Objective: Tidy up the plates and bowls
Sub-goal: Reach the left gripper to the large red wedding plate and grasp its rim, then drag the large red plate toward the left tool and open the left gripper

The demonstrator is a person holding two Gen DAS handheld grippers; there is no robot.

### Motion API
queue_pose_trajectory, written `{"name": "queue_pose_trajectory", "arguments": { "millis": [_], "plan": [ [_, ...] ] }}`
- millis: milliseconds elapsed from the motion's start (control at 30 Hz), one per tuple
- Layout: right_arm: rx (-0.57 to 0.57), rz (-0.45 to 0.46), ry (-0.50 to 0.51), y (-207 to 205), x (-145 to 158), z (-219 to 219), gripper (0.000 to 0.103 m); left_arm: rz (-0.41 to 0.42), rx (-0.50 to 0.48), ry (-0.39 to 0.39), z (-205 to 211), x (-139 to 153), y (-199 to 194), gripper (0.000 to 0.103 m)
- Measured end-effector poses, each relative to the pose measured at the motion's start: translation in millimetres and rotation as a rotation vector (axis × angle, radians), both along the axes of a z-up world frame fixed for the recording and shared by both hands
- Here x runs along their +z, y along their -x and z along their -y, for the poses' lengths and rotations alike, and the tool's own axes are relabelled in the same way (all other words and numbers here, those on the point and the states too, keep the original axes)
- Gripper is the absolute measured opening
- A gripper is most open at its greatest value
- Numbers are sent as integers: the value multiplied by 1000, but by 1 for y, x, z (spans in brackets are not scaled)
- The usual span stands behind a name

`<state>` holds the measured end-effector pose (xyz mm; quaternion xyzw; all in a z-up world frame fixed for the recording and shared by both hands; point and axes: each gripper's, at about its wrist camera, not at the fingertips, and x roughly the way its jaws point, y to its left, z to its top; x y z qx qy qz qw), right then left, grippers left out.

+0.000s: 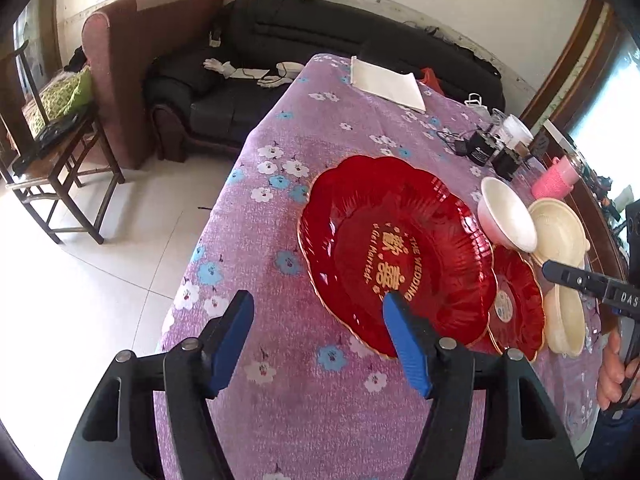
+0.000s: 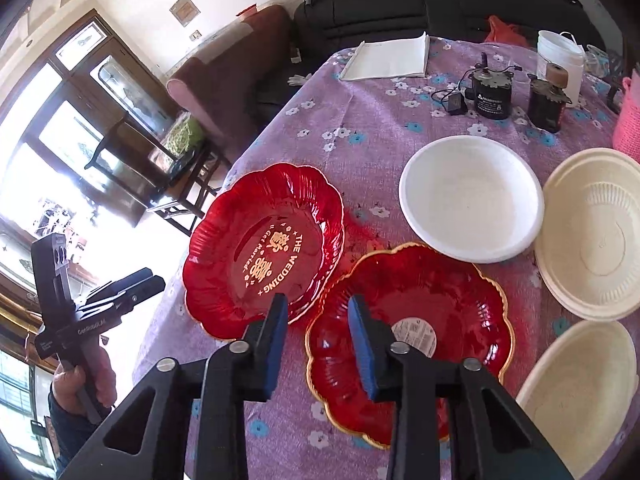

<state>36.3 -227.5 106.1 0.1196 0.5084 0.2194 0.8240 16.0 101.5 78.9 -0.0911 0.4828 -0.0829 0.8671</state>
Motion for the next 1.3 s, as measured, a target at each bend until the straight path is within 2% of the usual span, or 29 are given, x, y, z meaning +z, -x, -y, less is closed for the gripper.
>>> {"name": "queue_pose_trajectory", "arguments": {
  "millis": [100, 300, 533, 667, 800, 867, 1000, 1067, 1233, 1300],
  "plan": [
    [-3, 3, 6, -8, -2, -5, 31, -16, 20, 8, -5, -3, -12, 67],
    [-28, -9, 20, -25, -10, -8, 31, -44, 27, 18, -7, -11, -31, 59],
    [-33, -37, 26, -44, -27, -12, 31, -86, 21, 42, -6, -28, -47, 34],
    [-25, -46, 30, -51, -33, -15, 31, -87, 8, 44, -3, -32, -49, 25],
    [-16, -52, 34, -55, -38, -18, 31, -87, 3, 33, 2, -34, -53, 22],
    [-11, -57, 27, -56, -40, -18, 28, -87, -1, 27, 3, -35, -54, 18],
    [-8, -61, 35, -57, -42, -20, 14, -80, 1, 8, 4, -36, -54, 15],
    [-11, -62, 38, -58, -43, -22, 13, -83, 3, 2, 4, -38, -55, 11],
    [-6, -74, 30, -59, -48, -28, 13, -82, 2, -5, 5, -43, -55, 10],
    [-14, -64, 40, -58, -48, -28, 9, -78, 2, -9, 6, -43, -55, 10]
  ]
}}
